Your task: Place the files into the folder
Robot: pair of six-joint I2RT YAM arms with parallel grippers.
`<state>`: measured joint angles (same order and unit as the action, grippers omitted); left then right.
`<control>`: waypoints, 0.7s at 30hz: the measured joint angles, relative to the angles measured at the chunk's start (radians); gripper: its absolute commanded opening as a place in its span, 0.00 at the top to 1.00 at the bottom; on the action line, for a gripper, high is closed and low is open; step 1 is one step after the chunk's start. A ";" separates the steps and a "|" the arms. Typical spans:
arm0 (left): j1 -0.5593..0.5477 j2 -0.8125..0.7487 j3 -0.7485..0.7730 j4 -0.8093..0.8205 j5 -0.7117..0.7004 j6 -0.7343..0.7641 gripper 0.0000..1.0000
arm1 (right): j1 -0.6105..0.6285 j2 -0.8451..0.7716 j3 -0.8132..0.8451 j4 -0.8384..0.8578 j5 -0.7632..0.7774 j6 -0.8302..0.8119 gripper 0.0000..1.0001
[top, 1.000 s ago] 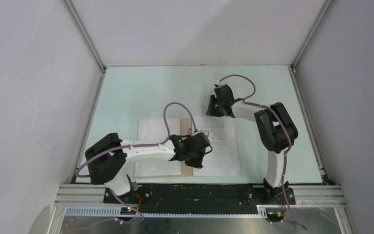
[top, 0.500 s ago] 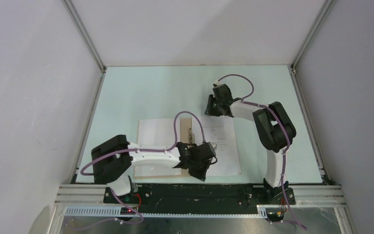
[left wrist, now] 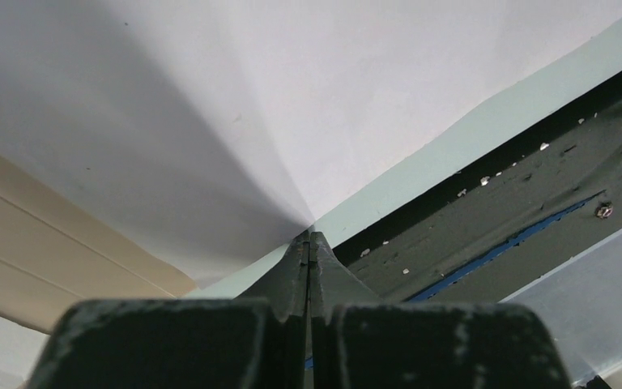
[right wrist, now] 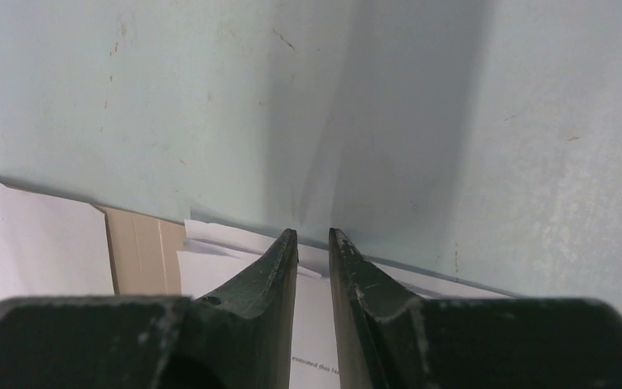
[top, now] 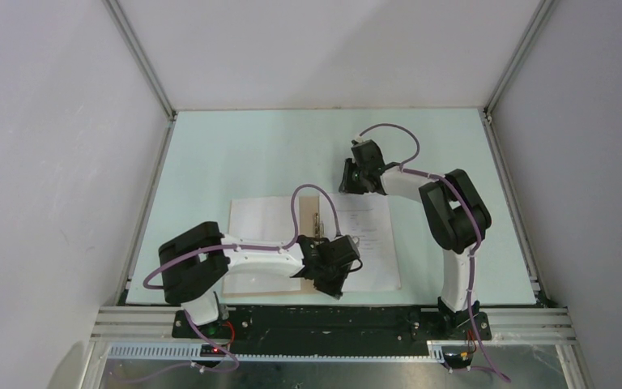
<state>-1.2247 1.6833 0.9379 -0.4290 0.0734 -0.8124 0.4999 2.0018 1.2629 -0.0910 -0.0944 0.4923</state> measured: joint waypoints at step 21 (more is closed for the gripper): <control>0.021 -0.018 0.001 -0.001 -0.009 0.010 0.91 | 0.018 -0.002 0.016 -0.032 -0.013 -0.007 0.58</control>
<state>-1.2034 1.6657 0.9386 -0.4297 0.0647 -0.8028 0.5182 1.9999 1.2785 -0.1226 -0.1078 0.4854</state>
